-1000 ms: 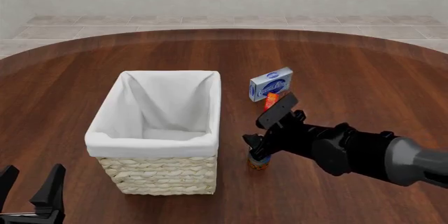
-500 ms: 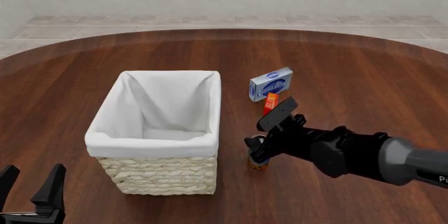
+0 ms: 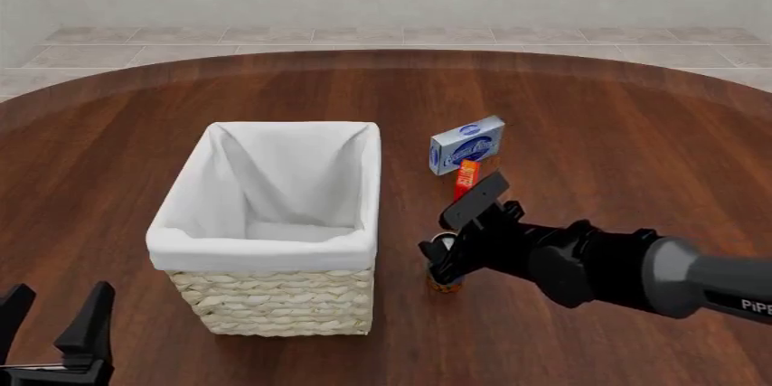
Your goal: Pick up the alphabet soup and put it in the basket.
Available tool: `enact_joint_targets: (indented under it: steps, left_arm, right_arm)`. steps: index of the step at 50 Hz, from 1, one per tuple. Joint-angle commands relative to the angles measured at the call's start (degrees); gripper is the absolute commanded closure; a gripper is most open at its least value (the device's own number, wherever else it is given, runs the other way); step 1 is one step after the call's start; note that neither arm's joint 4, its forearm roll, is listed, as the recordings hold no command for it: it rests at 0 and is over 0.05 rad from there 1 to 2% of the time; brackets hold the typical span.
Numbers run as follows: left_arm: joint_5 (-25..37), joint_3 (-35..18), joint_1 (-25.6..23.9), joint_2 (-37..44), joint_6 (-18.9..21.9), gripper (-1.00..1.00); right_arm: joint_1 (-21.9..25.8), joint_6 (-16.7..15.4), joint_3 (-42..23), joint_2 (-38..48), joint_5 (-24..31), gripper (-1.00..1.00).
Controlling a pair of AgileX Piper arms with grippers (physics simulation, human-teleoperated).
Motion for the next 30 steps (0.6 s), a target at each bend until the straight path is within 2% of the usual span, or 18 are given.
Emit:
enact_joint_targets:
  steps: [1, 30]
  left_arm:
    - [-0.28, 0.01, -0.04, 0.51, -0.03, -1.0]
    - [-0.52, 0.01, 0.01, 0.96, -0.08, -1.0]
  right_arm:
    - [-0.14, -0.05, 0.19, 0.7, -0.34, -1.0]
    - [0.08, 0.31, 1.35, 2.8, -2.03, -1.0]
